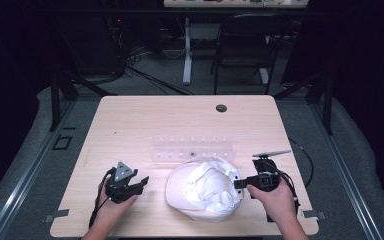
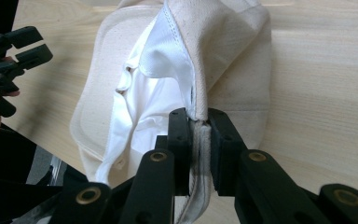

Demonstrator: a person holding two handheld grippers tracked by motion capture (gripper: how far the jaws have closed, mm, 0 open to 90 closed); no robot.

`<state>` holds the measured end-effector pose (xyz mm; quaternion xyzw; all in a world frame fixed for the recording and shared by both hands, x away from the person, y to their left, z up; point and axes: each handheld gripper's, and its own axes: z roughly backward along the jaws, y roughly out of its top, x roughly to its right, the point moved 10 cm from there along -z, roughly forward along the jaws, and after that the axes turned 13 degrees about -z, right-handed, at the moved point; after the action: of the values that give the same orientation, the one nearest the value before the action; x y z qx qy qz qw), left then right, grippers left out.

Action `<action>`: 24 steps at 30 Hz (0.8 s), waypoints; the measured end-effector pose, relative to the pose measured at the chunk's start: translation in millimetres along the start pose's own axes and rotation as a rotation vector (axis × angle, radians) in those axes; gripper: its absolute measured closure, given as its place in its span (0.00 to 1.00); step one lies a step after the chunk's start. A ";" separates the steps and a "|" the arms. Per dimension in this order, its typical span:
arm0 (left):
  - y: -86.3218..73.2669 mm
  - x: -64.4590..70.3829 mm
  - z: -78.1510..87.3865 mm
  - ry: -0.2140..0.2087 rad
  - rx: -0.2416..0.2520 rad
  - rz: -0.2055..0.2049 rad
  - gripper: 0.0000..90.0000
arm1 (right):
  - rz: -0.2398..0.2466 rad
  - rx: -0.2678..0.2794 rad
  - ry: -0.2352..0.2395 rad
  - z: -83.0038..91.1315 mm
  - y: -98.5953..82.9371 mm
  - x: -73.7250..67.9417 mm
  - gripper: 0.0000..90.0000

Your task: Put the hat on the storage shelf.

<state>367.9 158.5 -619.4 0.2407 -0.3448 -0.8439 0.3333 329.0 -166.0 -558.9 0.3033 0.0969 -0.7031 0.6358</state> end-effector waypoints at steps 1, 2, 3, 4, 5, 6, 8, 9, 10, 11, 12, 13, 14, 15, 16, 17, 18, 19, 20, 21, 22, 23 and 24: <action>0.3 0.1 0.1 0.000 0.001 -0.002 0.54 | 0.006 -0.003 0.004 0.6 0.8 -1.4 0.90; 0.3 0.2 0.4 -0.002 0.000 -0.007 0.54 | 0.004 -0.007 0.003 1.3 1.5 -2.4 0.90; 0.5 0.6 0.3 -0.002 0.002 -0.005 0.54 | -0.002 0.002 0.008 1.5 2.9 -4.1 0.90; 0.5 0.8 0.3 -0.003 0.001 -0.006 0.54 | 0.008 -0.011 0.008 2.9 3.0 -4.4 0.90; 0.4 1.0 0.1 -0.003 0.001 -0.006 0.54 | 0.003 -0.013 0.009 3.5 3.5 -5.9 0.90; 0.5 1.1 0.0 -0.003 0.001 -0.005 0.54 | -0.005 -0.011 0.014 4.2 4.2 -7.6 0.90; 0.7 1.3 0.1 -0.004 0.002 -0.006 0.54 | 0.004 -0.022 0.026 6.7 5.3 -10.0 0.90; 0.8 1.3 0.2 -0.005 0.002 -0.007 0.54 | -0.002 -0.014 0.029 7.5 6.9 -11.5 0.90; 0.8 1.2 0.3 -0.003 0.002 -0.009 0.54 | 0.000 -0.017 0.037 8.8 8.1 -12.5 0.90; 0.9 1.4 0.5 -0.004 0.002 -0.007 0.54 | -0.002 -0.014 0.042 9.9 9.4 -13.5 0.90; 1.0 1.5 0.5 -0.004 0.003 -0.007 0.54 | -0.013 -0.006 0.050 10.6 11.0 -15.2 0.90; 1.0 1.4 0.5 -0.004 0.003 -0.008 0.54 | -0.011 -0.011 0.059 11.8 11.7 -16.3 0.90; 1.0 1.4 0.5 -0.003 0.003 -0.009 0.54 | -0.014 -0.010 0.065 12.7 12.6 -17.2 0.91; 0.8 1.4 0.5 -0.004 0.002 -0.008 0.54 | -0.021 -0.006 0.076 13.3 13.5 -18.6 0.91; 0.8 1.3 0.4 -0.004 0.001 -0.010 0.54 | -0.019 -0.010 0.081 14.6 13.7 -19.1 0.91; 0.7 1.3 0.3 -0.004 0.000 -0.011 0.54 | -0.030 -0.004 0.095 15.3 14.4 -21.0 0.91; 0.8 1.5 0.1 -0.004 0.001 -0.009 0.55 | -0.031 -0.004 0.105 16.2 14.7 -22.0 0.91; 0.8 1.6 0.0 -0.004 0.000 -0.011 0.55 | -0.037 -0.004 0.119 17.3 15.2 -23.5 0.91; 0.9 1.8 -0.1 -0.004 0.000 -0.013 0.55 | -0.040 -0.006 0.136 18.3 15.4 -24.9 0.91; 1.1 2.1 -0.2 -0.004 0.001 -0.011 0.55 | -0.048 -0.008 0.154 19.4 15.7 -26.7 0.91; 1.1 2.2 -0.2 -0.004 0.001 -0.012 0.55 | -0.056 -0.004 0.166 20.2 16.3 -27.9 0.91; 1.4 2.5 -0.2 -0.005 0.003 -0.013 0.55 | -0.056 -0.006 0.172 20.8 16.3 -28.6 0.91; 1.6 2.6 -0.1 -0.005 0.004 -0.014 0.55 | -0.069 0.000 0.187 21.1 17.2 -30.9 0.91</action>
<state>366.9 155.6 -618.7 0.2416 -0.3455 -0.8461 0.3260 339.2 -154.1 -520.8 0.3641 0.1662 -0.6931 0.5995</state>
